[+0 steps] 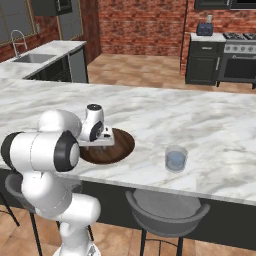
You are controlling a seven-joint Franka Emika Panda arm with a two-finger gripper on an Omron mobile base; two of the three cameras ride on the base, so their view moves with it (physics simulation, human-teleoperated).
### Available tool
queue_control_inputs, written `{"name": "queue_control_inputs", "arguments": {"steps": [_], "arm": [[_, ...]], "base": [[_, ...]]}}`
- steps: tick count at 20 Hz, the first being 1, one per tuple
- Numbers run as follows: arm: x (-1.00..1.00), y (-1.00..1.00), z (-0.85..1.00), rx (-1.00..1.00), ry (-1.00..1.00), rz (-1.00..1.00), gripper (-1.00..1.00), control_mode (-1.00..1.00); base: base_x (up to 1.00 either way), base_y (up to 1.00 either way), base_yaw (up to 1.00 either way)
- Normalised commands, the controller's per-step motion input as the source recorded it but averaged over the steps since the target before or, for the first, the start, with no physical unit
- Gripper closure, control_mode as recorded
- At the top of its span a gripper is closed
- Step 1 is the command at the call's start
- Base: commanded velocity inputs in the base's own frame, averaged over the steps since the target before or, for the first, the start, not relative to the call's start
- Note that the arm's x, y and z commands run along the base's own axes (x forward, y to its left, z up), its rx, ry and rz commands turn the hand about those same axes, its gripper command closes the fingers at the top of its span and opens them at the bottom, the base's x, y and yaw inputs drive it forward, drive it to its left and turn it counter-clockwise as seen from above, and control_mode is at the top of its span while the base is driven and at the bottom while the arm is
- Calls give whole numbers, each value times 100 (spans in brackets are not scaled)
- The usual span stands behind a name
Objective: There are four ice cubes in the ice bowl. Place two ice cubes in each glass of water.
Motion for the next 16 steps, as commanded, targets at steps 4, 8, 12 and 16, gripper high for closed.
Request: {"name": "queue_control_inputs", "arguments": {"steps": [4, 8, 12, 16], "arm": [[28, 0, -28, 0, 2, -2, -100, -100], [31, 0, -24, 0, 1, -2, -100, -100], [28, 0, -22, 0, 1, -2, -100, -100], [24, 0, -20, 0, 1, -2, -100, -100]], "base": [[0, 0, 0], [0, 0, 0], [0, 0, 0], [0, 0, 0]]}}
